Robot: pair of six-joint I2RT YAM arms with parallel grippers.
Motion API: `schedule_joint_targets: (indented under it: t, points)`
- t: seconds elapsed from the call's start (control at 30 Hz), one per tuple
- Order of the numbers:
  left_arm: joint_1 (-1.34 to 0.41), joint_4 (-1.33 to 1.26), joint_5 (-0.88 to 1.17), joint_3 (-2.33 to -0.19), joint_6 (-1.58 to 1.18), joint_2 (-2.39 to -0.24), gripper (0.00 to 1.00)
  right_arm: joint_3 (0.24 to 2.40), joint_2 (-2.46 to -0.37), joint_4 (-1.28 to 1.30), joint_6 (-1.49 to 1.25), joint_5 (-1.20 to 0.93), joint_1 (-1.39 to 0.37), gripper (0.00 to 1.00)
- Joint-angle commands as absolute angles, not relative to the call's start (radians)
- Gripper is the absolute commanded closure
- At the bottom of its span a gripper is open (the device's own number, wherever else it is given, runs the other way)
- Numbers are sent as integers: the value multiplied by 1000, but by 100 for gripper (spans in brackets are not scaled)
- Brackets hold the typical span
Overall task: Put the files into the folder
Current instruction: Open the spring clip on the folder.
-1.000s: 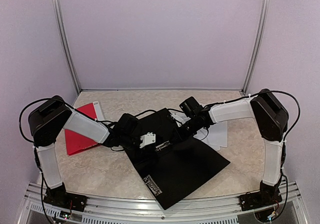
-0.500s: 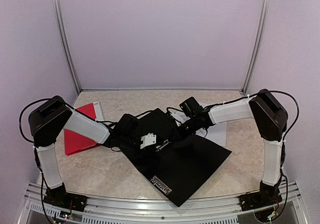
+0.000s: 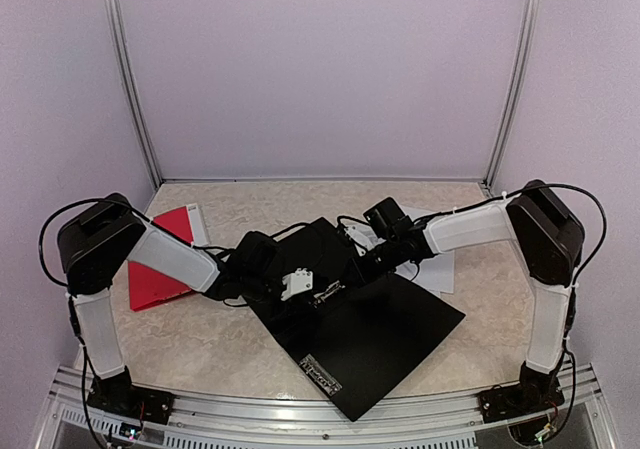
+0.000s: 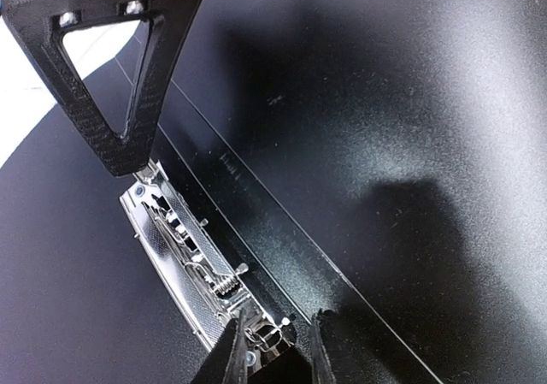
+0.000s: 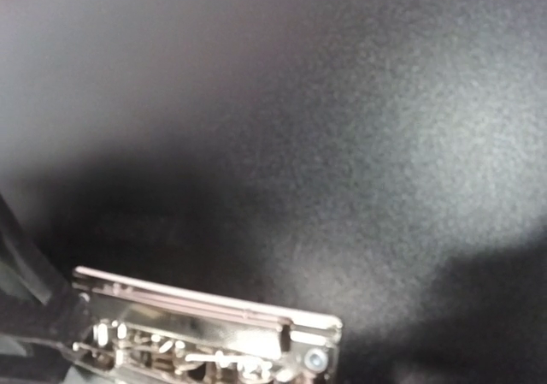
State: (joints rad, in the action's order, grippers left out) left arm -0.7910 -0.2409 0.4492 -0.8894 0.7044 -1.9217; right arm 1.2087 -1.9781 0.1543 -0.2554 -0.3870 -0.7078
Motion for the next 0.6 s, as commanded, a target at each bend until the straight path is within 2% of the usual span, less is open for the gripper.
schedule_joint_targets:
  t: [0.0, 0.23, 0.4, 0.57]
  points:
    - [-806, -240, 419, -825, 666, -1911, 73, 1178, -1959, 160, -261, -297, -709, 100]
    - [-808, -376, 380, -758, 617, -1843, 64, 1130, -1958, 118, -288, -307, -709, 100]
    - [-810, -423, 321, -756, 523, -1844, 49, 1120, -1952, 109, -294, -314, -709, 100]
    - [-814, -324, 274, -851, 401, -1878, 43, 1113, -1954, 100, -302, -323, -714, 100]
